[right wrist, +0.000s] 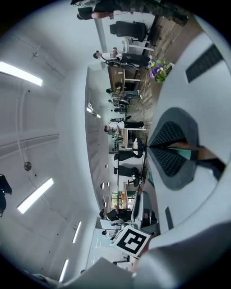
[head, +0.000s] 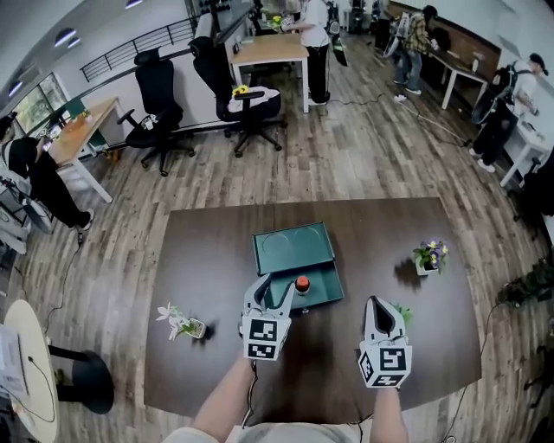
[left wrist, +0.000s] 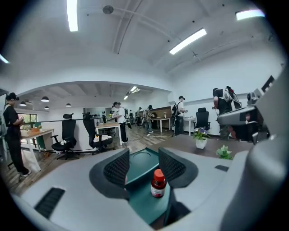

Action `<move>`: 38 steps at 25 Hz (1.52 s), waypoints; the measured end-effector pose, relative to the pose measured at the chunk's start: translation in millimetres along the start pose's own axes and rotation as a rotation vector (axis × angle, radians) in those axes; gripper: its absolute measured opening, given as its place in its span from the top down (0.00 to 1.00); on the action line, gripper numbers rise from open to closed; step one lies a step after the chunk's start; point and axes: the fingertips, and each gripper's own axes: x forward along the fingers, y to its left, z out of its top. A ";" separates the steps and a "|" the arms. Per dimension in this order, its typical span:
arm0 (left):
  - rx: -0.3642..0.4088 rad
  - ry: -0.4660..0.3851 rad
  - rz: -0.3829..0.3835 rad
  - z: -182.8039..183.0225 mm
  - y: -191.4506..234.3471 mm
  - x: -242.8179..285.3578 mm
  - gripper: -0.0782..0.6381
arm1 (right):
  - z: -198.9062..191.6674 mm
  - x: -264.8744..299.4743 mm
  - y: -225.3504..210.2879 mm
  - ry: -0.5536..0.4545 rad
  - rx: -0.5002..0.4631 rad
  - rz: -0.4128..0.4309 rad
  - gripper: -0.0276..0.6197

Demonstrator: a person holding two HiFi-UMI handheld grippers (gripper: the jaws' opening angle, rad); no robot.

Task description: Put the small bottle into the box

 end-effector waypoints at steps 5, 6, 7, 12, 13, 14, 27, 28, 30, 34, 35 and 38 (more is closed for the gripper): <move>-0.034 -0.040 0.070 11.1 28.7 -48.6 0.60 | 21.7 -8.3 21.1 -0.039 -0.025 0.019 0.95; -0.043 -0.043 0.087 11.6 35.1 -59.2 0.60 | 25.1 -10.0 24.3 -0.048 -0.028 0.021 0.95; -0.055 -0.047 0.105 12.0 41.6 -70.2 0.60 | 28.4 -11.6 27.3 -0.057 -0.031 0.022 0.95; -0.089 -0.079 0.193 11.5 74.7 -126.8 0.60 | 44.0 -20.7 43.8 -0.100 -0.045 0.030 0.95; -0.096 -0.090 0.217 12.1 81.6 -137.7 0.60 | 46.6 -22.5 47.3 -0.106 -0.046 0.033 0.95; -0.107 -0.100 0.240 12.5 87.6 -148.3 0.60 | 48.8 -24.2 50.8 -0.112 -0.047 0.036 0.95; -0.096 -0.169 0.355 9.8 101.5 -224.8 0.60 | 56.7 -37.7 86.5 -0.149 -0.063 0.072 0.95; -0.098 -0.168 0.353 9.9 101.9 -223.8 0.60 | 56.5 -37.1 87.3 -0.148 -0.064 0.073 0.95; -0.097 -0.168 0.348 10.3 100.7 -223.2 0.60 | 55.8 -38.2 87.2 -0.147 -0.064 0.072 0.95; -0.097 -0.169 0.335 9.8 96.7 -223.5 0.60 | 52.9 -45.1 83.6 -0.143 -0.061 0.061 0.95; -0.097 -0.169 0.333 10.2 96.1 -223.4 0.60 | 52.1 -46.3 82.7 -0.141 -0.060 0.058 0.95; -0.096 -0.174 0.331 11.2 94.7 -222.3 0.60 | 50.6 -47.4 80.0 -0.137 -0.062 0.051 0.95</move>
